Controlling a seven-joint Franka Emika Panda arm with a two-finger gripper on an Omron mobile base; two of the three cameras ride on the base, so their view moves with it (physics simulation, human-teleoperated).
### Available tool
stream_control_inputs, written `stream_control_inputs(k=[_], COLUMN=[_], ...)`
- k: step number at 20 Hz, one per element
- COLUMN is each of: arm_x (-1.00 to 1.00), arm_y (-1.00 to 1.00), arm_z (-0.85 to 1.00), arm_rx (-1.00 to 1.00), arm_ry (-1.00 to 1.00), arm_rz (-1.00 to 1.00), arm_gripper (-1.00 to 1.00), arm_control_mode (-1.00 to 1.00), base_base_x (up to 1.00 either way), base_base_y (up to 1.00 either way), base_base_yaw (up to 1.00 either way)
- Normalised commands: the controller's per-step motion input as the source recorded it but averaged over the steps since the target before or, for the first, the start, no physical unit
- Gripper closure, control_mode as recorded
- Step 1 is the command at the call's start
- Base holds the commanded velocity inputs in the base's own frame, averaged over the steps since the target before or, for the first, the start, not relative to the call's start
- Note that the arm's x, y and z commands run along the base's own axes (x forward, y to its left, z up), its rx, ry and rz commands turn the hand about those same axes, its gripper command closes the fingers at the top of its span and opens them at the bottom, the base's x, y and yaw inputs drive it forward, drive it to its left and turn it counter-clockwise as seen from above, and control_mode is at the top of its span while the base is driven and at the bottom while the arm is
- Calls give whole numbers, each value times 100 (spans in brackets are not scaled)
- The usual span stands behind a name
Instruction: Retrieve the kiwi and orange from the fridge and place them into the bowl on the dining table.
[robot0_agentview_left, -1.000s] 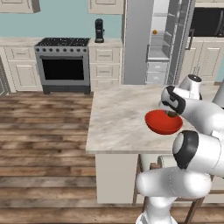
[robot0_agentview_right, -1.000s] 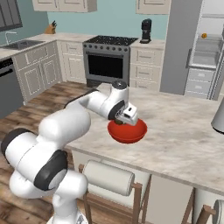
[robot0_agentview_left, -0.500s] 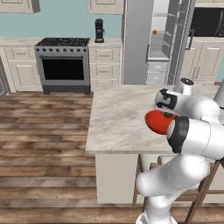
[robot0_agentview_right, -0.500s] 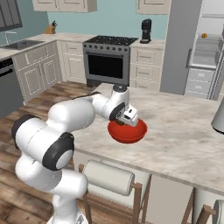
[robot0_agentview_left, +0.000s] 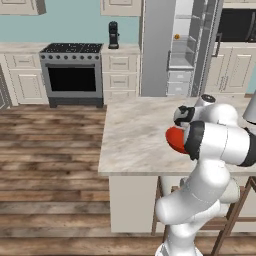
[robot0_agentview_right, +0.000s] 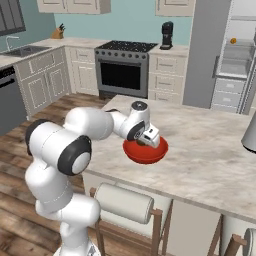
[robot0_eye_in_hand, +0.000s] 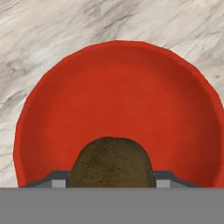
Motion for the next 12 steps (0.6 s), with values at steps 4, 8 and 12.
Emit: stream_control_inputs(k=[4,8,12], arm_x=[29,26,23], arm_y=[-24,-19,-10], arm_z=[-24,-22,-23], arm_rx=[0,0,0], arm_ry=[1,1,0], arm_rz=[-3,-3,-5], arm_gripper=[100,100,100], arm_control_mode=[-100,-100,-100], base_base_x=[0,0,0], base_base_y=[0,0,0], base_base_yaw=[0,0,0])
